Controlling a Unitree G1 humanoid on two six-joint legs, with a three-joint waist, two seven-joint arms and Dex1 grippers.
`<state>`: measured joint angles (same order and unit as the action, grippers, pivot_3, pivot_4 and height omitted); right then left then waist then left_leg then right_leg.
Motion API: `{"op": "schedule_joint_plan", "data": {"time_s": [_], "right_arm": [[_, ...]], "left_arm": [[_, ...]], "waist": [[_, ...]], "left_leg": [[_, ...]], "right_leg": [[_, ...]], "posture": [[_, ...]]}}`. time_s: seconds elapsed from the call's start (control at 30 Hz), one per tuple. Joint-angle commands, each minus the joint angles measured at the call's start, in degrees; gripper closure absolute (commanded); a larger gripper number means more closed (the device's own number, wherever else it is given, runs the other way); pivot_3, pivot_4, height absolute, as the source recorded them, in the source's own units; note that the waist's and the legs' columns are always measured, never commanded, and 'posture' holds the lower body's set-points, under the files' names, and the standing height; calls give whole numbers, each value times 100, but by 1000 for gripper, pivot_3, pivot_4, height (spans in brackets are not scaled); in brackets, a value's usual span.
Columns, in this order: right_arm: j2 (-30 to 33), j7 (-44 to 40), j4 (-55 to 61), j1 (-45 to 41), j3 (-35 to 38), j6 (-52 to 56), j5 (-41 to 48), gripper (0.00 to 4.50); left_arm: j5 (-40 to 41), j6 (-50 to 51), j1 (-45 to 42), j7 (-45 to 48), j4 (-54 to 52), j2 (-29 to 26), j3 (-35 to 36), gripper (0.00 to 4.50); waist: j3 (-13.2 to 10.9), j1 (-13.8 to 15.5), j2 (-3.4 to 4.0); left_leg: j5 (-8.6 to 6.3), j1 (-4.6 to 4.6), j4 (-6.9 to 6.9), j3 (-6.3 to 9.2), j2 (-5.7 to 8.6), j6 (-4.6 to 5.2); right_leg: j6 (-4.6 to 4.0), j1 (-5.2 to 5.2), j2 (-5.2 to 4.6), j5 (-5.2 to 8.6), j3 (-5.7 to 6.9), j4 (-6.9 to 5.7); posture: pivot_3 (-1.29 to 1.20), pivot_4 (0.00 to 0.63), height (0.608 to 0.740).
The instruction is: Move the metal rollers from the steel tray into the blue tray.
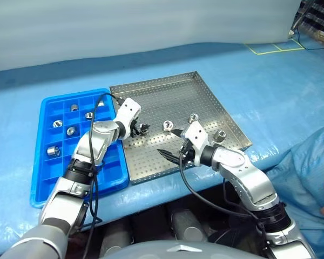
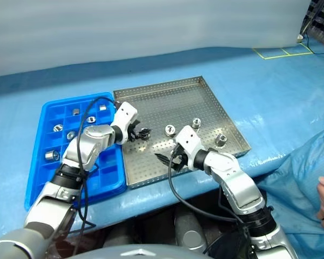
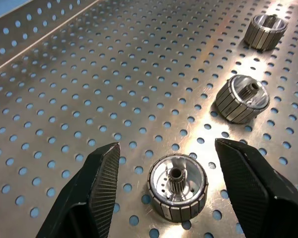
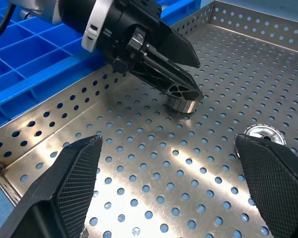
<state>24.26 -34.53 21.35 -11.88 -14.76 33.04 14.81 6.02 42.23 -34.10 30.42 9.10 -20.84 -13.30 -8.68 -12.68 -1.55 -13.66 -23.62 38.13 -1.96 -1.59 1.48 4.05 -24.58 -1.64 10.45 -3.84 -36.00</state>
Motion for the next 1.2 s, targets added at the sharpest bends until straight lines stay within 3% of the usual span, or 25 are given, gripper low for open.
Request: {"op": "schedule_joint_plan", "data": {"time_s": [0.03, 0.23, 0.33, 0.43, 0.7, 0.87, 1.07, 1.2], "right_arm": [[-43, 51, 258, -4, 118, -88, 20, 0], [-108, 98, 222, -25, 94, -160, 2, 0], [-136, 130, 210, -24, 120, -181, -5, 0], [-155, 150, 178, -33, 133, -185, -17, 0], [-214, 127, 24, -128, 120, -217, -39, 0], [-463, -681, -242, -112, 464, -103, 1023, 0], [-314, -1101, 55, -278, 368, -33, 1294, 0], [-234, -1257, 72, -462, -271, 94, 1027, 0]], "left_arm": [[-234, -39, -150, 145, -14, -138, -202, 1206], [-409, 59, -185, 296, 245, -182, -366, 1206], [-415, 79, -187, 331, 266, -170, -331, 1796], [-430, 66, -171, 367, 197, -174, -326, 2776], [-106, -60, -54, 536, -17, -123, 17, 2806], [1424, 735, 214, 596, -1494, 252, 1468, 2806], [1981, 1470, 1378, 473, -3936, -631, 2212, 2806], [1749, 1375, 2686, 441, -5016, -1540, 2699, 2806]], "waist": [[0, -44, 0], [0, -78, 1], [0, -93, 1], [0, -97, 1], [0, -103, 1], [-4, -87, 5], [-5, -75, 10], [-7, -44, 10]], "left_leg": [[0, 0, 0, 0, 0, 0], [0, 2, -4, 1, -1, 0], [0, 4, -4, 0, -1, 0], [0, 4, -4, 0, -1, 0], [0, 3, -5, 0, -1, 0], [0, -6, -11, 6, -12, 0], [-4, 4, -17, 7, -8, -4], [-3, 10, -19, 8, -13, -5]], "right_leg": [[0, 0, 0, 0, 0, 0], [0, -1, 0, 1, 0, 0], [0, 0, 0, 1, -1, -2], [1, 0, 0, 0, -1, -3], [5, -1, 0, -2, -2, -3], [26, -9, 0, -16, 0, -2], [25, -4, 0, -14, -2, -2], [-5, -7, 10, 5, 1, -11]], "posture": [[-265, 150, 740], [-266, 150, 740], [-266, 150, 740], [-263, 150, 740], [-253, 150, 740], [-238, 150, 740], [-175, 150, 740], [-124, 150, 740]]}}
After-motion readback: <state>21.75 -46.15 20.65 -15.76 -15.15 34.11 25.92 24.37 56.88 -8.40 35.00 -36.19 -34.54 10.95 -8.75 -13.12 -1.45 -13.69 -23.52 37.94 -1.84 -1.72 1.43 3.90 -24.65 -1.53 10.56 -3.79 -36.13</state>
